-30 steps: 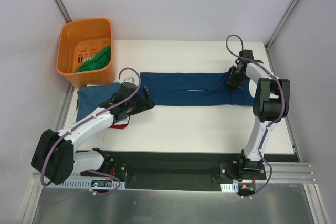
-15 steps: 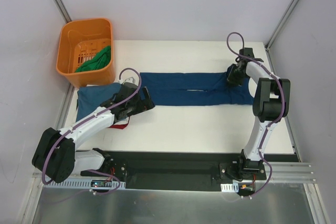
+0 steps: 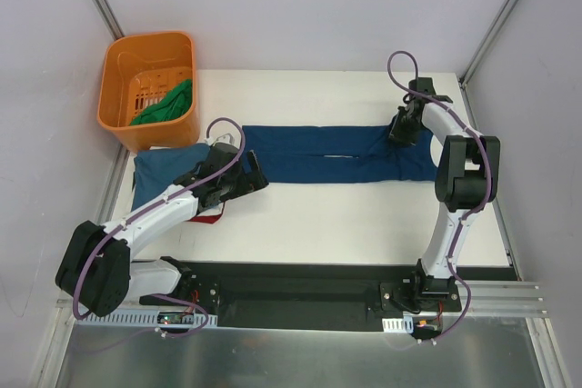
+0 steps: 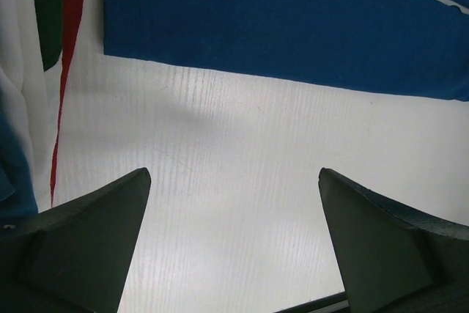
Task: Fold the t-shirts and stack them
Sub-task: Fold the other side of the tshirt into a rectangle
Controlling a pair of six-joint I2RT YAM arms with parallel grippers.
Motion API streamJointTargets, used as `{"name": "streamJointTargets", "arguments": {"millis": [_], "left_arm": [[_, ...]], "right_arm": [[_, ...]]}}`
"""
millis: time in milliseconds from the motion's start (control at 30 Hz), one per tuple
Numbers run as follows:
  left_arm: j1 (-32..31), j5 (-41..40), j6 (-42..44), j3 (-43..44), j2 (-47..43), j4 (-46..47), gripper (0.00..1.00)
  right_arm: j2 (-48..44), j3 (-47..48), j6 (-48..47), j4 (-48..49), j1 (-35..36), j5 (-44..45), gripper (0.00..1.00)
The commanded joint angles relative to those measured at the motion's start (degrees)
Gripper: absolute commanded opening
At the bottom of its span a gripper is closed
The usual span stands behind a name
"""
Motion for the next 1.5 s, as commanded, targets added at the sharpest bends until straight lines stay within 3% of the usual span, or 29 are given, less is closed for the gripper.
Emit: {"name": "streamJointTargets", "arguments": {"millis": [0,267,733,900,1367,1467], "left_arm": [[0.1,-0.1,0.9,2.0,0.6,0.8,0.99],[0.1,0.0,1.1,2.2,0.9,0.8,0.99],[0.1,0.1,1.1,2.4,1.7,0.8,0.99],[0.1,0.0,1.1,2.3,1.6,0.7,0.99],[0.1,0.1,1.2,1.9,0.7,0.8,0.99],[0.1,0.1,1.3,2.0,0.5,0.7,0.99]], "right_arm": [[-2.7,2.4,0.0,-2.0,0.2,-1.0,0.26],[-3.7,3.7,-0.8,-4.7,0.9,5.5,0.32],[-0.7,5.6,-1.3,-5.5,0.8,1.8,0.32],[0.9,6.1,-1.0,-5.3,0.7,-0.7,0.22],[2.2,4.5,-2.7,-6.9,0.7,2.0,0.27],[2.7,4.6,-2.6,-6.8,0.7,1.5,0.20]]}}
